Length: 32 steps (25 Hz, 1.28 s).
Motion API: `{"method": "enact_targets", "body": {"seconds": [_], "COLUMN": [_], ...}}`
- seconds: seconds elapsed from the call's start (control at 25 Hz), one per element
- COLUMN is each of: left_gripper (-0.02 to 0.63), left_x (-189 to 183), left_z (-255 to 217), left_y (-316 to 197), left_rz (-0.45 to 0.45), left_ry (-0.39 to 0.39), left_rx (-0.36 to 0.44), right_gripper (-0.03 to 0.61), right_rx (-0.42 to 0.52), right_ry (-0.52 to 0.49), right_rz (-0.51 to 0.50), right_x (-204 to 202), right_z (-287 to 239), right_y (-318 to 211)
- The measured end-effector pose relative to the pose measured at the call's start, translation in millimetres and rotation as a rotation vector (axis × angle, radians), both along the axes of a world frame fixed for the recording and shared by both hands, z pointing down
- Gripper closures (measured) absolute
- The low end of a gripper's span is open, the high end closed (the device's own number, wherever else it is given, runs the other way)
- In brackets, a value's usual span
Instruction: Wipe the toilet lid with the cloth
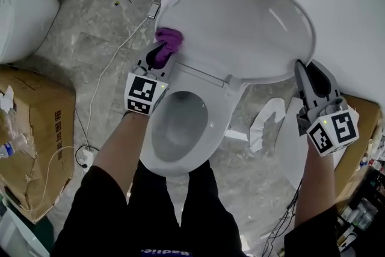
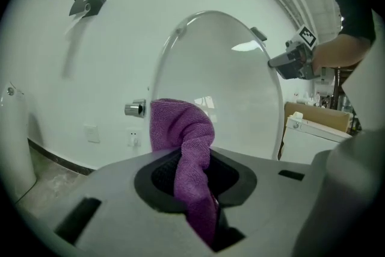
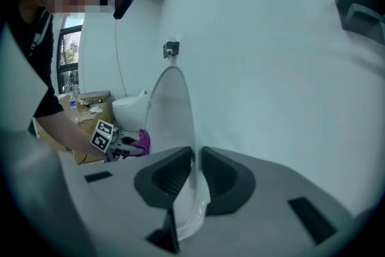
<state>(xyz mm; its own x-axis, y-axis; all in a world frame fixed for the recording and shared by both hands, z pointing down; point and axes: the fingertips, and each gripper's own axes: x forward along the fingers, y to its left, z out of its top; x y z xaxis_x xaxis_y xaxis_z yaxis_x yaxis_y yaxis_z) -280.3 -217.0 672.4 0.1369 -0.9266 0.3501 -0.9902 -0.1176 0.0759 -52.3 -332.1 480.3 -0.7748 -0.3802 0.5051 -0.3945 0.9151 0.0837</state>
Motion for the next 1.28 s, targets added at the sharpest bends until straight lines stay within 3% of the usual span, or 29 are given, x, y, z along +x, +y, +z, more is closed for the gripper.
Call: {"method": "enact_targets", "body": {"seconds": [0.2,0.36,0.52,0.68,0.88,1.08,1.28], "left_gripper": [0.531,0.531,0.531,0.531,0.531,0.531,0.531], "left_x": [16,34,38,32,41,59,82], "left_z": [-48,-109,-178,-251,-312,-335,-347], "left_y": [20,50,94,147,200,222,229], "left_rz": [0.054,0.04,-0.038,-0.175,-0.273,-0.229,-0.102], "left_ry": [0.016,0.03,0.021,0.005,-0.005,0.014,0.031], "left_rx": [0.022,0.052,0.085,0.1,0.11,0.127,0.168], "right_gripper": [0.511,0.511,0.511,0.509,0.509,0.508,0.488], "right_rx": [0.003,-0.002,-0.008,-0.009,-0.012,0.076,0.107], "right_ry": [-0.003,-0.005,0.0,0.019,0.047,0.156,0.242], "right_rz": [-0.003,-0.025,-0.059,-0.13,-0.24,-0.358,-0.35], "right_x": [0,0,4,9,18,29,42], "right_z": [1,5,2,-4,-9,-5,10], "right_y": [2,5,22,54,111,182,241]}}
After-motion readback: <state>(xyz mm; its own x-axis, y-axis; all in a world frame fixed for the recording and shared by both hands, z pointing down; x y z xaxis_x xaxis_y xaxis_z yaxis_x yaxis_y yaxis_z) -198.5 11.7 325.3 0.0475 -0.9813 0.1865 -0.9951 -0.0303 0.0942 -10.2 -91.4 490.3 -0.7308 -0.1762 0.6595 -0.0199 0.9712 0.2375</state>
